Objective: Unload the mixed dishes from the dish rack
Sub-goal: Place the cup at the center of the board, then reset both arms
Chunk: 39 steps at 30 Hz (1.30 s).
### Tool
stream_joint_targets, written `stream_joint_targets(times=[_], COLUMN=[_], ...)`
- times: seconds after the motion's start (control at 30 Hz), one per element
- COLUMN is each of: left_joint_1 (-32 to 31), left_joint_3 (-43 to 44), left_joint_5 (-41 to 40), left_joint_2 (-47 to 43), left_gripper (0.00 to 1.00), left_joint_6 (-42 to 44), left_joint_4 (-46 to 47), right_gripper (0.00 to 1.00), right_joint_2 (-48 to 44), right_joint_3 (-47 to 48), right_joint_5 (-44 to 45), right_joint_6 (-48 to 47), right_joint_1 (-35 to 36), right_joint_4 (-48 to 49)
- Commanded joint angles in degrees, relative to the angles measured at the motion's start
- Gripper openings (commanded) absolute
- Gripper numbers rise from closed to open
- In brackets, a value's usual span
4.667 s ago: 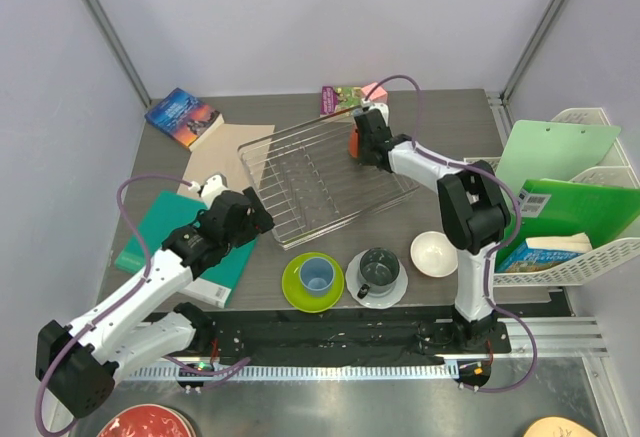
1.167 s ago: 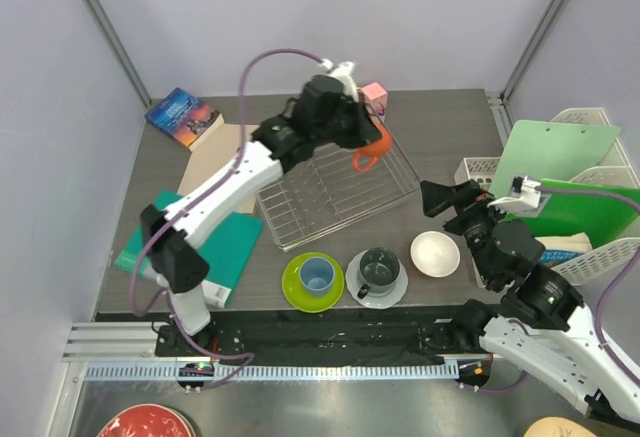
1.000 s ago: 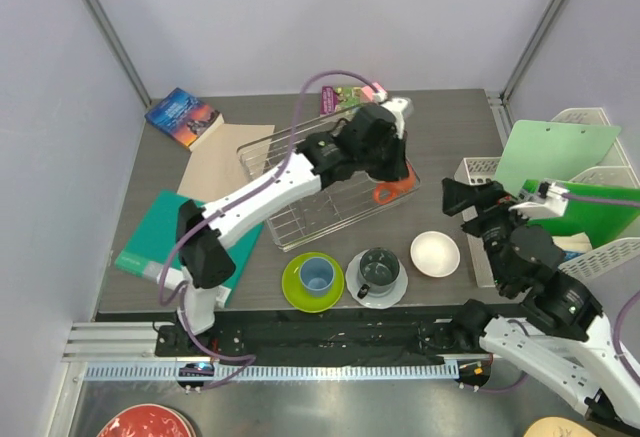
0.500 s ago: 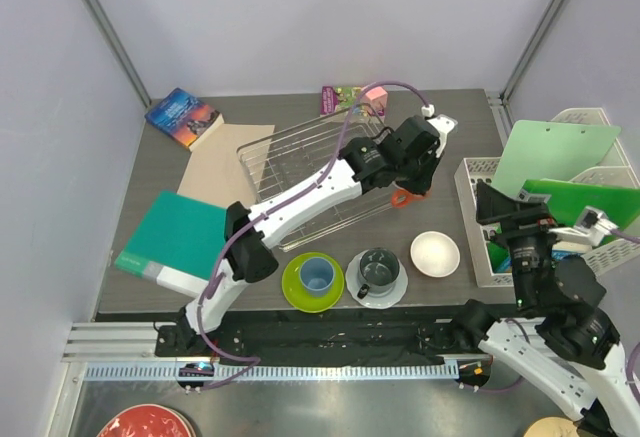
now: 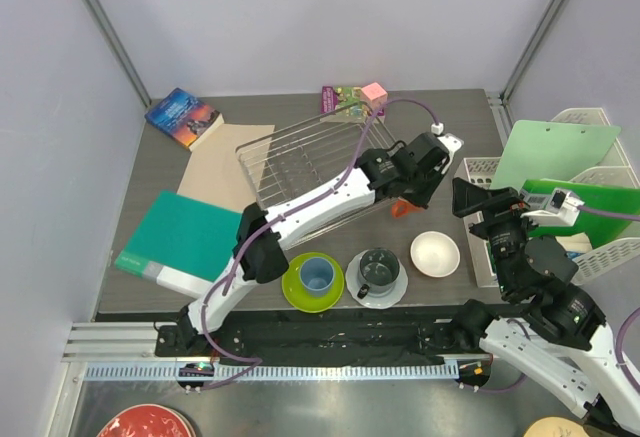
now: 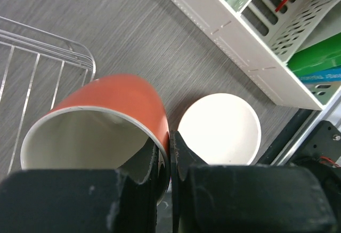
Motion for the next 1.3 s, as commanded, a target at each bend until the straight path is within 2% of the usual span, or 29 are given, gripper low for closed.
stream_joint_targets(times=[0.0, 0.27, 0.93, 1.03, 1.07, 1.17, 1.27], left_joint_1=[0.0, 0.0, -0.1, -0.2, -0.3, -0.7, -1.1], left_joint_3=[2.8, 4.5, 2.8, 1.0, 0.4, -1.2, -2.0], left_joint_5=[-1.1, -0.6, -0.4, -1.0, -1.1, -2.8, -4.1], left_joint_2=[1.6, 5.0, 9.9, 8.5, 8.2, 6.7, 5.5], left_gripper=[0.00, 0.00, 0.00, 0.16, 0.30, 0.50, 0.59], left_joint_6=[1.9, 2.2, 1.1, 0.8, 0.9, 1.0, 1.1], left_joint_4=[3.2, 5.3, 3.2, 4.0, 4.3, 5.4, 6.1], right_gripper=[0.92, 0.92, 0.92, 0.92, 0.92, 0.92, 0.92], right_joint_2=[-0.6, -0.9, -0.9, -0.5, -0.4, -0.3, -0.3], right_joint_3=[-0.2, -0.3, -2.5, -2.3, -2.1, -2.1, -2.2], right_joint_5=[0.4, 0.7, 0.4, 0.3, 0.1, 0.1, -0.1], right_joint_6=[0.5, 0.1, 0.4, 0.6, 0.6, 0.8, 1.1], right_joint_1=[0.2, 0.2, 0.1, 0.2, 0.2, 0.2, 0.2], right_joint_4=[1.9, 2.1, 2.1, 2.1, 2.1, 2.2, 2.1])
